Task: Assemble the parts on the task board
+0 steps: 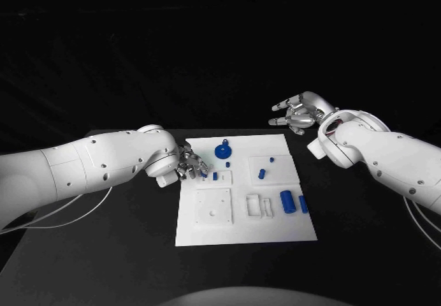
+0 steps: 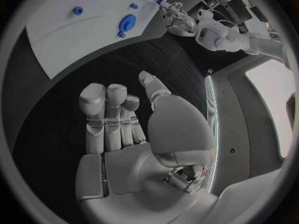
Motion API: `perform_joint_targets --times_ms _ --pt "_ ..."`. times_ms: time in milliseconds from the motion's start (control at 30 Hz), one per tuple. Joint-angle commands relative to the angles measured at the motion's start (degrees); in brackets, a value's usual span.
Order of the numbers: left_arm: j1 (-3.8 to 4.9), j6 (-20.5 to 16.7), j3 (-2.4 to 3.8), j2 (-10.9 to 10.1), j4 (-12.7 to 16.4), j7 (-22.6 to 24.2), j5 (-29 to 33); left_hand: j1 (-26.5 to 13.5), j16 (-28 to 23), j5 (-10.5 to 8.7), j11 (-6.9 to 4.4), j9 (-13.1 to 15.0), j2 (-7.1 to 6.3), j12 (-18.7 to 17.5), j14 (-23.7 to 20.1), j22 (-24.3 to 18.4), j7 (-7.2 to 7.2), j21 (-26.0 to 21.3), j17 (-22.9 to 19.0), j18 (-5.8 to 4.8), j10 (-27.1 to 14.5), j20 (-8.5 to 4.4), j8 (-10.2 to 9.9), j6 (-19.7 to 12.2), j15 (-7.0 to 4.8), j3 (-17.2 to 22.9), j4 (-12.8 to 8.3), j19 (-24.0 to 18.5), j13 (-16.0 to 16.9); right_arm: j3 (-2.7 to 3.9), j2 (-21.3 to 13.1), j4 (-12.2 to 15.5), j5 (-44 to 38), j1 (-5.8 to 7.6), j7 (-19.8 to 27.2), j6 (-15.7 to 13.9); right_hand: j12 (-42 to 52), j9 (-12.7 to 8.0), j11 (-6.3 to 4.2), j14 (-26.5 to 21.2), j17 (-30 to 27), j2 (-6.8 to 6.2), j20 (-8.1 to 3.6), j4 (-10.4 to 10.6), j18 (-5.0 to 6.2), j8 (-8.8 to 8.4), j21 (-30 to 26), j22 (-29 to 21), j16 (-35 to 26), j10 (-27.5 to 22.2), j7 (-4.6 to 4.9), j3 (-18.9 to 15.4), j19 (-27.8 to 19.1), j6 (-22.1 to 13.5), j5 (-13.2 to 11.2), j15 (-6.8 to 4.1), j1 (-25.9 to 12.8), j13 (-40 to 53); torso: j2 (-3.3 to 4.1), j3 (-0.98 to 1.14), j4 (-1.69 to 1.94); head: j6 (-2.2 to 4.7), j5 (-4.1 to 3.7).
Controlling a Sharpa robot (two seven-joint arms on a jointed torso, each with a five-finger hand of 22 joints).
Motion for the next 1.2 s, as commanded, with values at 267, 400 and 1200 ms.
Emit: perform_joint_targets --times_ms 267,400,1200 --pt "-0.21 0.8 0.02 -0.2 0.6 0.8 -1.9 0.3 0.2 0.90 -1.20 0.5 0.62 0.1 0.0 1.1 -5.99 0.1 -0.1 0.89 1.8 0.01 0.0 7.1 -0.08 1.8 -1.3 0.0 0.0 0.03 0.0 0.1 0.0 -0.02 0.5 0.6 0.1 0.1 0.03 0.2 0.1 0.09 -0.12 -0.2 0.69 -0.16 -0.3 4.6 -0.3 -0.4 0.05 0.1 3.6 0.3 0.2 -0.14 -0.3 -0.1 -0.02 -0.01 0.03 -0.03 0.09" --pt "-0.29 0.9 0.02 -0.3 0.8 0.8 -2.5 0.3 0.2 0.90 -1.20 0.5 0.62 0.1 0.0 1.1 -5.99 0.1 -0.1 0.89 1.8 0.01 0.0 7.1 -0.08 1.8 -1.3 0.0 0.0 0.03 0.0 0.1 0.0 -0.02 0.5 0.6 0.1 0.1 0.03 0.2 0.1 0.09 -0.12 -0.2 0.69 -0.16 -0.3 4.6 -0.3 -0.4 0.05 0.1 3.6 0.3 0.2 -0.14 -0.3 -0.1 -0.05 -0.01 0.02 -0.08 0.13" --pt "-0.51 2.3 0.02 -0.8 1.4 0.7 -4.1 0.2 0.2 0.97 -1.24 0.5 0.84 0.0 0.1 1.1 -5.98 0.1 -0.1 0.92 1.8 0.00 0.0 7.1 -0.10 2.1 -1.5 0.0 0.0 0.03 0.0 0.0 0.0 -0.04 0.6 0.7 0.1 0.1 0.02 0.2 0.1 0.20 -0.13 -0.2 0.70 -0.16 -0.3 4.6 -0.3 -0.4 0.06 0.1 3.6 0.4 0.2 -0.14 -0.3 0.0 0.00 0.03 -0.04 -0.20 0.54"
